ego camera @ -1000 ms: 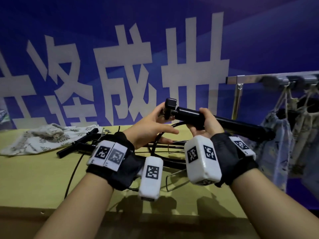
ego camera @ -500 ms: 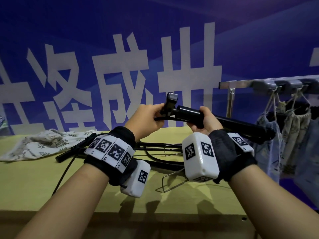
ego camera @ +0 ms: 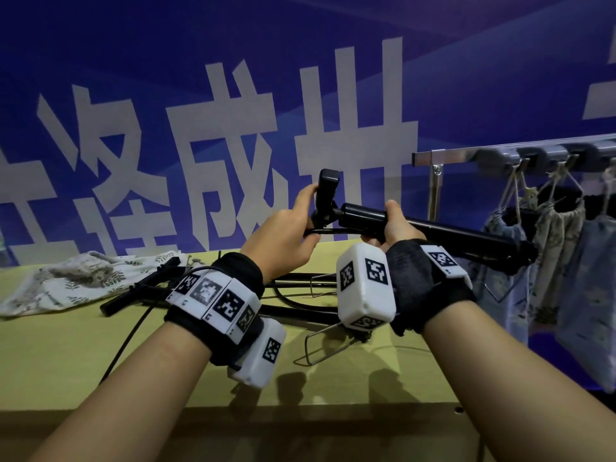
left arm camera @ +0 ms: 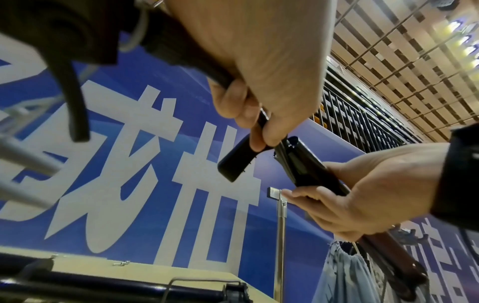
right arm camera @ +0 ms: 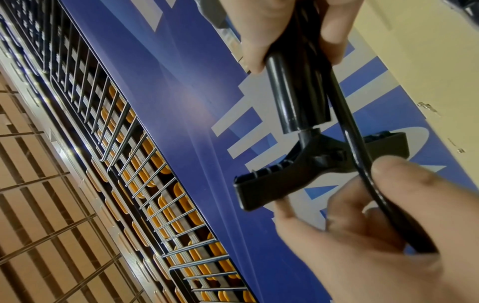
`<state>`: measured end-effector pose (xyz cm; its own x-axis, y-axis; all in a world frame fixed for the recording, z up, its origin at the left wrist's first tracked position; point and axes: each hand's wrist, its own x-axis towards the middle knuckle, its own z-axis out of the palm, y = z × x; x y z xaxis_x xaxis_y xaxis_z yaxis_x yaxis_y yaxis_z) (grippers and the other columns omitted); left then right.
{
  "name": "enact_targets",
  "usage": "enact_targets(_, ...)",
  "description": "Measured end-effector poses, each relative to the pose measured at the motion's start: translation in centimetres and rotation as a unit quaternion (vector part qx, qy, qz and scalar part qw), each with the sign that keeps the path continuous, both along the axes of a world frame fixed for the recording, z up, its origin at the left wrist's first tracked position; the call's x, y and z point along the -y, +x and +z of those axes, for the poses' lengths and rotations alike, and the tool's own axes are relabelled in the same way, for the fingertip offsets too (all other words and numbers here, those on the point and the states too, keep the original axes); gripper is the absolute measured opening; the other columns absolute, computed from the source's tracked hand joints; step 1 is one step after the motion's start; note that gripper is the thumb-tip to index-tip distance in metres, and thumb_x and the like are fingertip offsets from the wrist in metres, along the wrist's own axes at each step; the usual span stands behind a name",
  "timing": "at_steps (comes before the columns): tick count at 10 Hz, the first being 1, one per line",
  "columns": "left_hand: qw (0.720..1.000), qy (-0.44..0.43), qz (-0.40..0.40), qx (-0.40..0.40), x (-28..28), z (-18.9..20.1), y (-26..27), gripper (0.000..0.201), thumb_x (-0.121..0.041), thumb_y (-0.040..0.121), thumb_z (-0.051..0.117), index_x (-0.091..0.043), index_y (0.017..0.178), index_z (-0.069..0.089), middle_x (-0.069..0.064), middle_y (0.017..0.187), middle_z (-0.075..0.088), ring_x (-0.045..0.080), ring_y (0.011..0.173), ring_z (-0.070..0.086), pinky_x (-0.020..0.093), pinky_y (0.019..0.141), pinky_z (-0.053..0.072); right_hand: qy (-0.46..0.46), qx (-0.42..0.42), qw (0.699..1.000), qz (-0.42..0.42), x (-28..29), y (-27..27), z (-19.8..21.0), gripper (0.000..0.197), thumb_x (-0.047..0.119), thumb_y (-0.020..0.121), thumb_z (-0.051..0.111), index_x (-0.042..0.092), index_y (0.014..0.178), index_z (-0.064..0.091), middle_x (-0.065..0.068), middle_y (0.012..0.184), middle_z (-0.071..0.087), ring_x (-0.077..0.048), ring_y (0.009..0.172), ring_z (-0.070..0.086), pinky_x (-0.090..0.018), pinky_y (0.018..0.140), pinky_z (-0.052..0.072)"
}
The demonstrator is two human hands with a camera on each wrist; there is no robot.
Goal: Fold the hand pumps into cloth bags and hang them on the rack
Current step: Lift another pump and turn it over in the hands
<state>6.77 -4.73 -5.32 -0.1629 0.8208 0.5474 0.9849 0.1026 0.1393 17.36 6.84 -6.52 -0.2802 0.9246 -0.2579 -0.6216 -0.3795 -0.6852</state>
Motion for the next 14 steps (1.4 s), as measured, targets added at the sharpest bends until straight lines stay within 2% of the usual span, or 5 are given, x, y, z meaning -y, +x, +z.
enact_targets(1,1.0,0.005,-0.001,0.003,0.1,-0.2,0.2,0.071,-0.013,0.091,0.055,-0.013,0.147,0.011,0.009,0.092,0.07,0.023,0.081,0.064,0.038,0.078,0.052,0.008,0.031,0.999,0.007,-0.7,-0.3,-0.6,0.041,0.03,0.08,0.071,0.006,0.101,0.045,-0.01,0.092,0.06,-0.023,0.076,0.065,-0.029,0.062,0.057)
enact_targets(5,0.996,0.045,0.041,0.065,-0.5,-1.1,-0.8,0.057,-0.014,0.089,0.058,-0.015,0.137,0.026,-0.003,0.095,0.061,0.018,0.082,0.06,0.03,0.069,0.047,0.017,0.085,0.996,-0.008,-1.1,-1.1,-2.1,0.039,0.031,0.076,0.073,0.012,0.07,0.039,-0.006,0.08,0.06,-0.019,0.071,0.064,-0.032,0.074,0.057)
enact_targets(10,0.993,-0.03,0.107,0.034,-2.9,-1.5,-0.8,0.06,0.002,0.085,0.047,-0.011,0.135,0.016,-0.002,0.068,0.049,0.02,0.064,0.053,0.031,0.061,0.041,-0.012,0.087,0.996,0.028,-0.6,-1.3,-2.2,0.034,0.023,0.077,0.071,0.003,0.085,0.045,-0.01,0.08,0.059,-0.021,0.069,0.061,-0.04,0.078,0.058)
enact_targets(12,0.979,-0.052,0.064,0.185,-3.3,-0.5,-1.9,0.047,0.005,0.089,0.04,-0.009,0.13,0.022,0.001,0.069,0.043,0.013,0.059,0.042,0.024,0.05,0.032,-0.017,0.03,0.999,0.008,-0.4,-2.1,-2.5,0.052,0.024,0.075,0.072,0.007,0.117,0.046,-0.009,0.103,0.06,-0.021,0.083,0.062,-0.036,0.078,0.056)
enact_targets(14,0.959,-0.091,0.112,0.243,-2.4,1.8,-5.2,0.04,0.003,0.089,0.042,-0.009,0.125,0.033,0.005,0.074,0.044,0.014,0.06,0.04,0.021,0.046,0.032,0.004,-0.046,0.997,0.066,-1.3,-1.6,-1.9,0.015,-0.004,0.088,0.041,0.007,0.079,0.045,-0.018,0.118,0.052,-0.033,0.118,0.051,-0.037,0.091,0.049)
